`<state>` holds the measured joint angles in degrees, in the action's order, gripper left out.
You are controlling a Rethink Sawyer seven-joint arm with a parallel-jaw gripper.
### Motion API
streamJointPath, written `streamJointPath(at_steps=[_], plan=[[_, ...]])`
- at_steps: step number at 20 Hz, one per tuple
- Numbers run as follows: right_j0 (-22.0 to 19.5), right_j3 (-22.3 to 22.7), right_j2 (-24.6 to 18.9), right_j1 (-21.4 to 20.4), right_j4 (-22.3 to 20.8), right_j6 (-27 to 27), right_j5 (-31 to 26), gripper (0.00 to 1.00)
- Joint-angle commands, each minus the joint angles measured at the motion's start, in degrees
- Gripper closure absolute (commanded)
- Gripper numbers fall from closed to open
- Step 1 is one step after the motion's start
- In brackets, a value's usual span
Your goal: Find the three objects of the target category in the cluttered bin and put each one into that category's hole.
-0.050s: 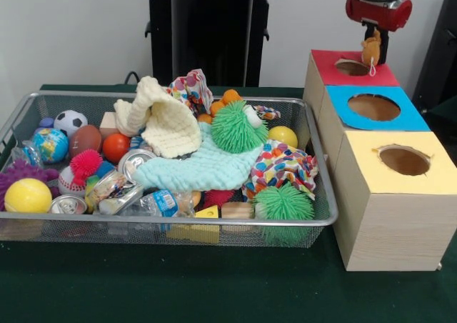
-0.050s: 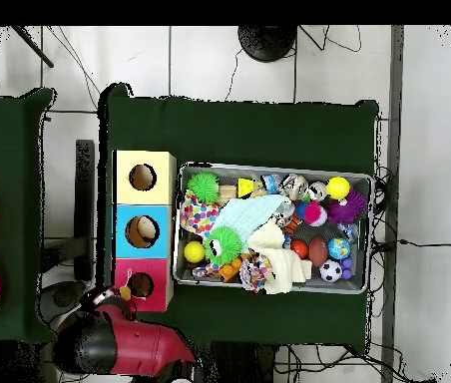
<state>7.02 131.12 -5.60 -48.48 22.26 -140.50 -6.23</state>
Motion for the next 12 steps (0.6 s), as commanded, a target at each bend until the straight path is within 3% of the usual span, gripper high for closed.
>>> streamJointPath(at_steps=[1, 6, 12], plan=[[-3.78, -0.89, -2.88, 11.17, -1.97, -10.06, 11.97, 1.0], [-2.31, -2.71, 0.72, 12.94, -3.55, -7.44, 10.63, 1.0], [-0.91, -3.62, 3.85, 11.36, -4.33, -5.45, 6.04, 1.0]])
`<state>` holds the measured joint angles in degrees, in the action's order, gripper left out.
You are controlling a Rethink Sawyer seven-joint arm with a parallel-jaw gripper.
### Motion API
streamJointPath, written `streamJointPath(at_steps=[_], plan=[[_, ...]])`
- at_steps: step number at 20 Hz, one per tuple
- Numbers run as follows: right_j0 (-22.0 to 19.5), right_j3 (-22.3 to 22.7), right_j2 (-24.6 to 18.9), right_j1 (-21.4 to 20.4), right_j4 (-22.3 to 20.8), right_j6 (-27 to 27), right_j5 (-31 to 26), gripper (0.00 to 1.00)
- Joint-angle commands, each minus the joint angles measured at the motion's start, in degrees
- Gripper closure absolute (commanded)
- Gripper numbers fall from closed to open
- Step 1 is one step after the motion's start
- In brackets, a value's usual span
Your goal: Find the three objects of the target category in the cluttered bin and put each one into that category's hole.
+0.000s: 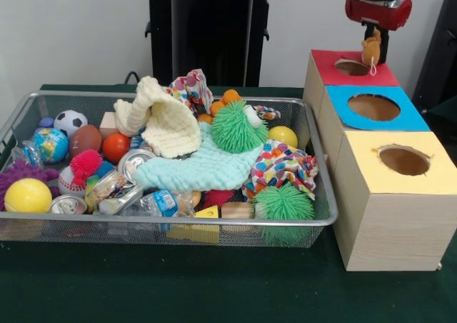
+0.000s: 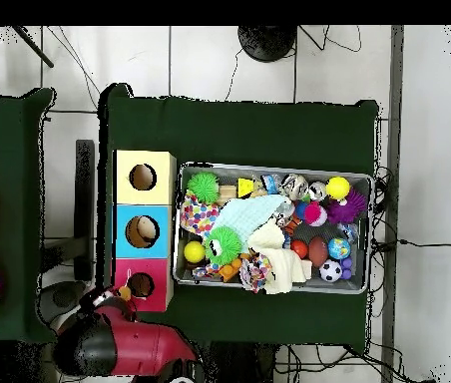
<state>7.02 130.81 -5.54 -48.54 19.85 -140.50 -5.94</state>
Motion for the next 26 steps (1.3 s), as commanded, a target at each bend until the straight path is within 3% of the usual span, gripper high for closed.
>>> streamJointPath(at_steps=[1, 14, 26], plan=[[-0.65, -3.38, 4.14, 11.06, -1.88, -5.43, 5.08, 1.0], [3.21, -4.79, 11.23, 2.34, -1.69, -4.64, -8.84, 1.0], [-1.98, -2.57, 7.89, 3.24, -4.1, -2.84, -3.93, 1.0]])
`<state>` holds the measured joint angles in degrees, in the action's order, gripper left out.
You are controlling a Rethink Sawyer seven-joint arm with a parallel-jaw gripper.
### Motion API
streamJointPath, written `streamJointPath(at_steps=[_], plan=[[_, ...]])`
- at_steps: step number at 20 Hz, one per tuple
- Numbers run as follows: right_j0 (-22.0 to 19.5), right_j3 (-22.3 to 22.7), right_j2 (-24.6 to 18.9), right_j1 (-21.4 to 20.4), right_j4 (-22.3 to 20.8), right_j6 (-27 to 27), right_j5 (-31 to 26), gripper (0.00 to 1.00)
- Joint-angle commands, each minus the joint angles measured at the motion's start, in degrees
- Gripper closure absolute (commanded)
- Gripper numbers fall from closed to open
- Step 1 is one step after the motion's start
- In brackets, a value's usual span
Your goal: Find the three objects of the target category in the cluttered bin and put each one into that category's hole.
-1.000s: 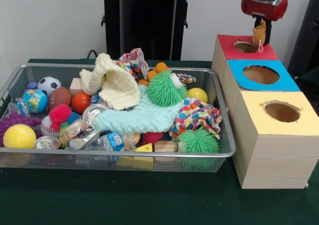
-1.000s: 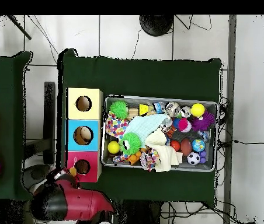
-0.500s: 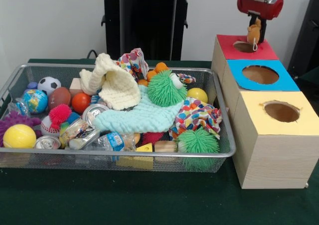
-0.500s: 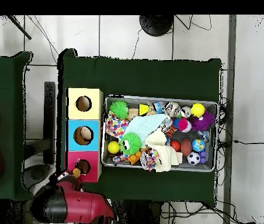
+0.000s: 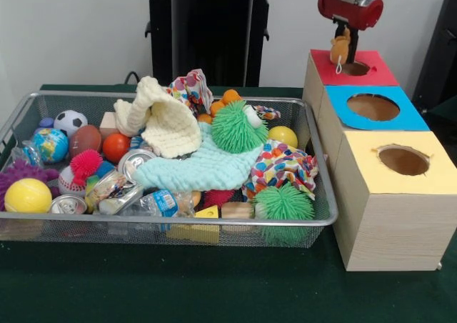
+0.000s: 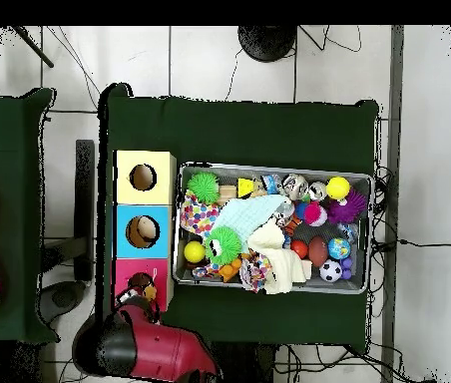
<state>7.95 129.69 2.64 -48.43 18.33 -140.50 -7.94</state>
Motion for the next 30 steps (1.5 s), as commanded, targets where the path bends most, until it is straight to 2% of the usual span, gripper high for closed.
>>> streamJointPath(at_steps=[1, 5, 9, 12, 21, 30], plan=[[-3.07, -1.37, -0.58, 3.68, -2.72, -3.06, -1.05, 1.0], [-4.08, -1.29, -3.14, 8.22, -3.03, -5.42, 6.3, 1.0], [-9.05, 1.18, -10.84, 11.42, -3.54, -9.95, 14.17, 1.0], [-11.45, 2.21, -14.42, 12.13, -4.28, -11.55, 16.21, 1.0], [-16.6, 5.23, -21.35, 9.43, -3.76, -13.13, 14.8, 1.0], [-17.17, 7.2, -23.11, 4.03, -1.2, -13.34, 10.21, 1.0]])
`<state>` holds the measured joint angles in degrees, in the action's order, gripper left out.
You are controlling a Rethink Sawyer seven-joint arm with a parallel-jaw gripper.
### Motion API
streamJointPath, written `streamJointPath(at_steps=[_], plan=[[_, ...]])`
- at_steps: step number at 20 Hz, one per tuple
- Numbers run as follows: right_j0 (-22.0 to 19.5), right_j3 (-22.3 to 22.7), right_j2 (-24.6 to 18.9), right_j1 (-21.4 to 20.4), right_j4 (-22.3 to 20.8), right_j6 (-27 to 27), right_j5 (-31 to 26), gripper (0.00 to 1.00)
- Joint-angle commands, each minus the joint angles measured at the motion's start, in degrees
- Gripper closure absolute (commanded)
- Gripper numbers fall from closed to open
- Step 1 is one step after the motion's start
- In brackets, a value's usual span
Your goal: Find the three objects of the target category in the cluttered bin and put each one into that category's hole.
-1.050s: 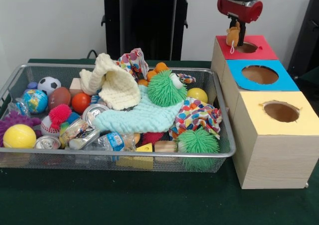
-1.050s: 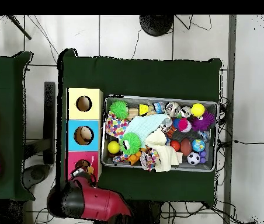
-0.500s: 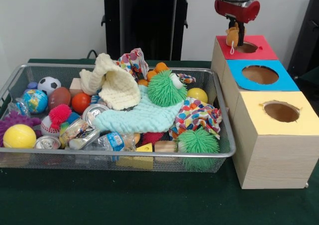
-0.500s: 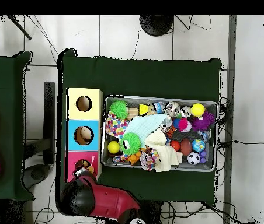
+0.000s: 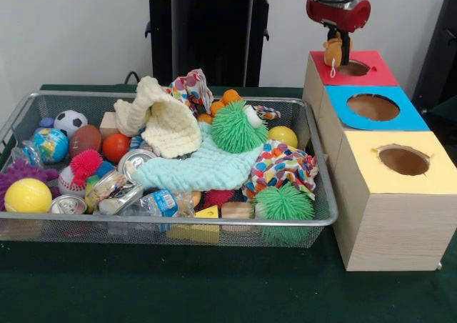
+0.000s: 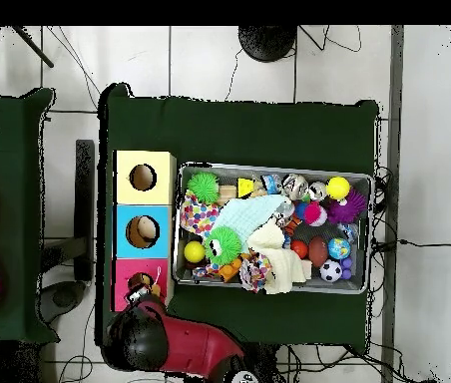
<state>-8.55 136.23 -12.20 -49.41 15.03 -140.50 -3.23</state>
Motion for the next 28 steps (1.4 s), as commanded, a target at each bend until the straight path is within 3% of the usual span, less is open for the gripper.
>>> streamJointPath(at_steps=[1, 11, 18, 23, 28], plan=[[-0.74, 0.68, -8.46, 4.85, 2.15, -13.32, 5.54, 1.0], [3.32, -0.55, -8.07, 1.27, 7.16, -15.21, 1.39, 1.0], [2.91, -2.08, -7.97, 5.3, 6.34, -13.35, 6.14, 1.0], [3.47, -2.34, -7.42, 5.38, 6.56, -13.16, 6.63, 1.0], [5.76, -5.49, -0.7, 12.57, 3.46, -8.24, 11.53, 1.0]])
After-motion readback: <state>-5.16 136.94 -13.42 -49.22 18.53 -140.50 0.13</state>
